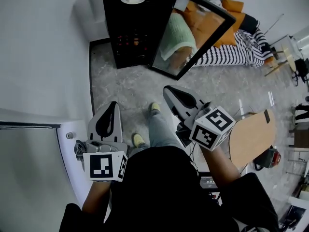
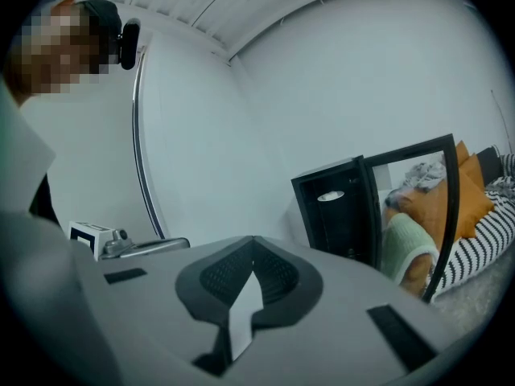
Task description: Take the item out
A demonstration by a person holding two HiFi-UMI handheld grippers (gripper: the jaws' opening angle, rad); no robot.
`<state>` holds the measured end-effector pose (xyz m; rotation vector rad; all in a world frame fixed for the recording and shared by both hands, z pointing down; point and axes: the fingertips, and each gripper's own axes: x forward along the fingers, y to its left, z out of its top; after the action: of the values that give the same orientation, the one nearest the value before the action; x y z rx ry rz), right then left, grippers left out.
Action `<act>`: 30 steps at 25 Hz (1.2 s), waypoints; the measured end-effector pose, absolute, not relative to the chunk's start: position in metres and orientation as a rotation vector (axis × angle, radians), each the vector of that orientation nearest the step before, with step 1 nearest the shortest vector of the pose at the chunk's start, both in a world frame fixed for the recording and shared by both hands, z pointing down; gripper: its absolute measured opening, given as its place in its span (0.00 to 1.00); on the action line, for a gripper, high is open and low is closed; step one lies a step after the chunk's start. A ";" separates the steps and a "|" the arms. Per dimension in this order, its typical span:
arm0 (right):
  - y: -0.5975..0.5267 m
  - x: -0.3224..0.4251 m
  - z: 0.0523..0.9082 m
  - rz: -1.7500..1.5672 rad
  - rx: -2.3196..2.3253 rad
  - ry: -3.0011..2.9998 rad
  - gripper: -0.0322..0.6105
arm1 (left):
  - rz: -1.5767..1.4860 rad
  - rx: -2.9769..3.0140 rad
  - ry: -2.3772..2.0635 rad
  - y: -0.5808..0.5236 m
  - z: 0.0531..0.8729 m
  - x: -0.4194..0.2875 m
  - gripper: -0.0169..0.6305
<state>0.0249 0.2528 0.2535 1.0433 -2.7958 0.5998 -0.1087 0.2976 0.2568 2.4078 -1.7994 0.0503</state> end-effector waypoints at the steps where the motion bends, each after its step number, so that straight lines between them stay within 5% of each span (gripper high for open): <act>1: 0.251 0.023 0.254 0.596 1.038 -2.797 0.06 | 0.052 2.407 -1.801 0.296 0.258 -0.110 0.04; 30: 0.115 0.046 0.273 0.668 1.087 -2.788 0.06 | 0.122 2.449 -1.721 0.156 0.270 -0.087 0.04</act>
<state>0.0463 0.1155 0.2734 1.0873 -2.7878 0.6684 -0.0873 0.1558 0.2698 2.4492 -1.7214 0.1221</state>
